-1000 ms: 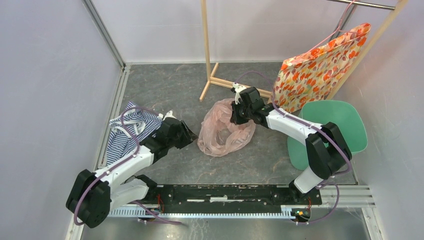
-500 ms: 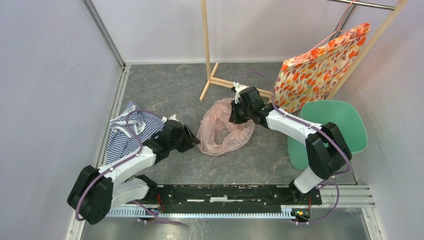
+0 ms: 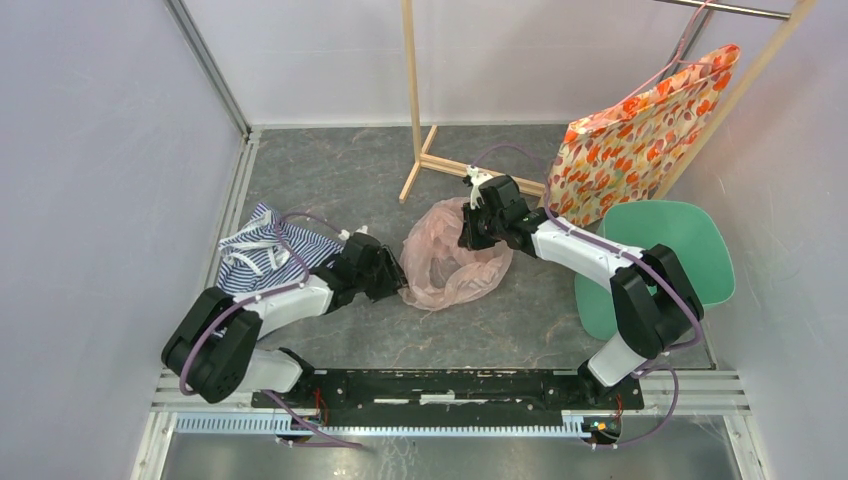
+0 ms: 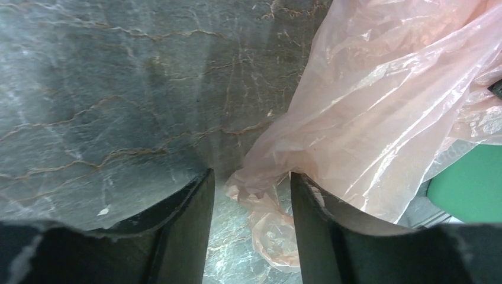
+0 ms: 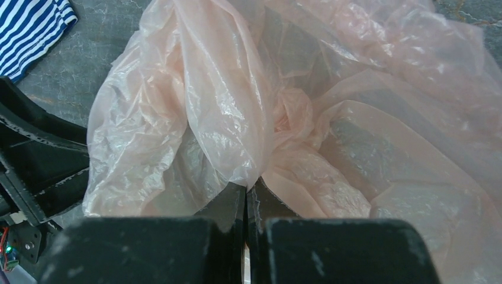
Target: Put the trash bags into the trash bin
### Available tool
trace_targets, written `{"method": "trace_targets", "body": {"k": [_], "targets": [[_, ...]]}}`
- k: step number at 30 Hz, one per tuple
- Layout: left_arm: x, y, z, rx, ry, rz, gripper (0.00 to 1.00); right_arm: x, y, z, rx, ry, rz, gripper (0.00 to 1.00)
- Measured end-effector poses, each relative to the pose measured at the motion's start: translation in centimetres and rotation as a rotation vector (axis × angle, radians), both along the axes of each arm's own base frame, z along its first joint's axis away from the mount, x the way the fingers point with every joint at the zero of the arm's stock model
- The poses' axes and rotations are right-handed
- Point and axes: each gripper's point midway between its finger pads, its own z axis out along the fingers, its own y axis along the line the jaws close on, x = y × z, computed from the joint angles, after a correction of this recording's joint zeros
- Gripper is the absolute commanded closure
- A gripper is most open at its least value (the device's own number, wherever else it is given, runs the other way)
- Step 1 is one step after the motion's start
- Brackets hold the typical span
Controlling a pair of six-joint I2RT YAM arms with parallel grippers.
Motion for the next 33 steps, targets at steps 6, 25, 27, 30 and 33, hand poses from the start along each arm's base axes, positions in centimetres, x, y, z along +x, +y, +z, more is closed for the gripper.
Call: {"method": "trace_targets", "body": {"k": [6,25,27,30,33], "targets": [[0.6,-0.7,-0.3,0.011,0.001,-0.006,0.86,-0.5,0.2,0.3,0.018,0.016,0.014,1.0],[8.6,10.3,7.7,0.072,-0.174,0.234,0.98,-6.6,0.1,20.9,0.333,-0.221,0.249,1.0],[8.9,10.5,8.3,0.071,-0.188,0.22,0.98,-6.6,-0.4,20.6,0.313,-0.205,0.239,1.0],[8.8,10.2,8.9,0.07,-0.196,0.165,0.97,-6.7,-1.2,20.0,0.269,-0.193,0.229,1.0],[8.8,10.1,9.7,0.076,-0.205,0.122,0.98,-6.6,-2.0,19.3,0.222,-0.189,0.21,0.88]]}}
